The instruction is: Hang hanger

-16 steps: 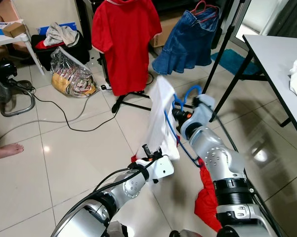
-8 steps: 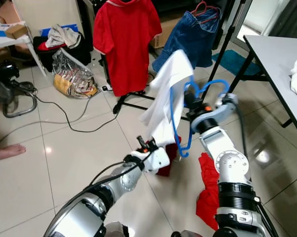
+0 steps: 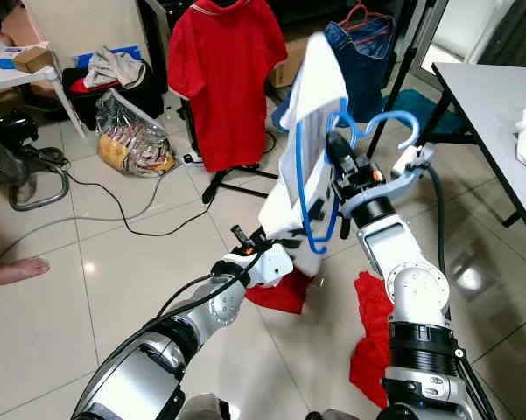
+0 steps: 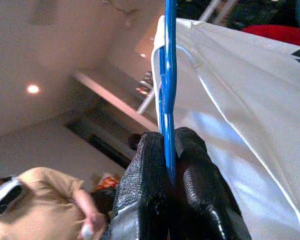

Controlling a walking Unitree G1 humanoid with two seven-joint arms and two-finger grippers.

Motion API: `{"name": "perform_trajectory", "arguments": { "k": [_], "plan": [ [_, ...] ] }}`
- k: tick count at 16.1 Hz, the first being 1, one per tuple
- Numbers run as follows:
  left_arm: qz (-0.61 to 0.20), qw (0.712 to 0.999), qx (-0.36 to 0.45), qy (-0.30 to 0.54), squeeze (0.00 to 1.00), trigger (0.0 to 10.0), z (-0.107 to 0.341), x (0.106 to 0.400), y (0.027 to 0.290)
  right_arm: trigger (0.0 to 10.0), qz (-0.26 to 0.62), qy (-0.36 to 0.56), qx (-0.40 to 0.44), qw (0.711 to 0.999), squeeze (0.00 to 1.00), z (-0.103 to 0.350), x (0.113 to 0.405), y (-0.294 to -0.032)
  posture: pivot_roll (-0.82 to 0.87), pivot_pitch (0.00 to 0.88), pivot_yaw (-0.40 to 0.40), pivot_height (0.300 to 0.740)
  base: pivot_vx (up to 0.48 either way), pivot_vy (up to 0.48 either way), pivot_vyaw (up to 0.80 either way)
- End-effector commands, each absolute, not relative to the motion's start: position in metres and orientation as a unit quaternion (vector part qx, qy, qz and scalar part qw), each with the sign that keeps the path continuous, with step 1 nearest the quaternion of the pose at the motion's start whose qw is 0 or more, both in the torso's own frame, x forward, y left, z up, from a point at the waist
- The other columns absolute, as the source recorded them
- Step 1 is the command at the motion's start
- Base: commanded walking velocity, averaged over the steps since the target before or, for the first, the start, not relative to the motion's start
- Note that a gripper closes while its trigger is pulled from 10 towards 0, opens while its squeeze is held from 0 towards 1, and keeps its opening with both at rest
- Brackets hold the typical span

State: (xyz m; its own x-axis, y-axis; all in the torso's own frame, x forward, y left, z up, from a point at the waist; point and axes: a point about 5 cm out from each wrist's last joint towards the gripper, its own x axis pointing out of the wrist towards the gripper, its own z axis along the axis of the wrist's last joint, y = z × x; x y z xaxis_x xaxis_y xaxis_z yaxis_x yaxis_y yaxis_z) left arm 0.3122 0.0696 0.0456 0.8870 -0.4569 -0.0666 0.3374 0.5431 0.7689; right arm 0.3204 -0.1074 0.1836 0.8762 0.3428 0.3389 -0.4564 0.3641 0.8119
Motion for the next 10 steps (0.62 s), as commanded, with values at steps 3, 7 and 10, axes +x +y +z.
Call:
{"name": "perform_trajectory", "arguments": {
  "k": [3,7,10],
  "plan": [
    [-0.214,0.875,0.427,-0.080,0.00,10.0,0.049,0.315,0.070,10.0,0.291,-0.090,0.528,0.792,0.00,0.208,0.315,-0.093,0.08,0.019,0.036,0.740,0.000,0.000,0.00],
    [-0.201,0.877,0.431,-0.073,0.00,10.0,0.050,0.318,0.075,10.0,0.350,-0.057,0.498,0.792,0.00,0.209,0.307,-0.080,0.08,0.021,0.032,0.740,0.000,0.000,0.00],
    [-0.207,0.870,0.444,-0.063,0.00,10.0,0.046,0.317,0.079,10.0,0.363,-0.044,0.489,0.792,0.00,0.209,0.304,-0.080,0.08,0.021,0.032,0.740,0.000,0.000,0.00]
  ]
}}
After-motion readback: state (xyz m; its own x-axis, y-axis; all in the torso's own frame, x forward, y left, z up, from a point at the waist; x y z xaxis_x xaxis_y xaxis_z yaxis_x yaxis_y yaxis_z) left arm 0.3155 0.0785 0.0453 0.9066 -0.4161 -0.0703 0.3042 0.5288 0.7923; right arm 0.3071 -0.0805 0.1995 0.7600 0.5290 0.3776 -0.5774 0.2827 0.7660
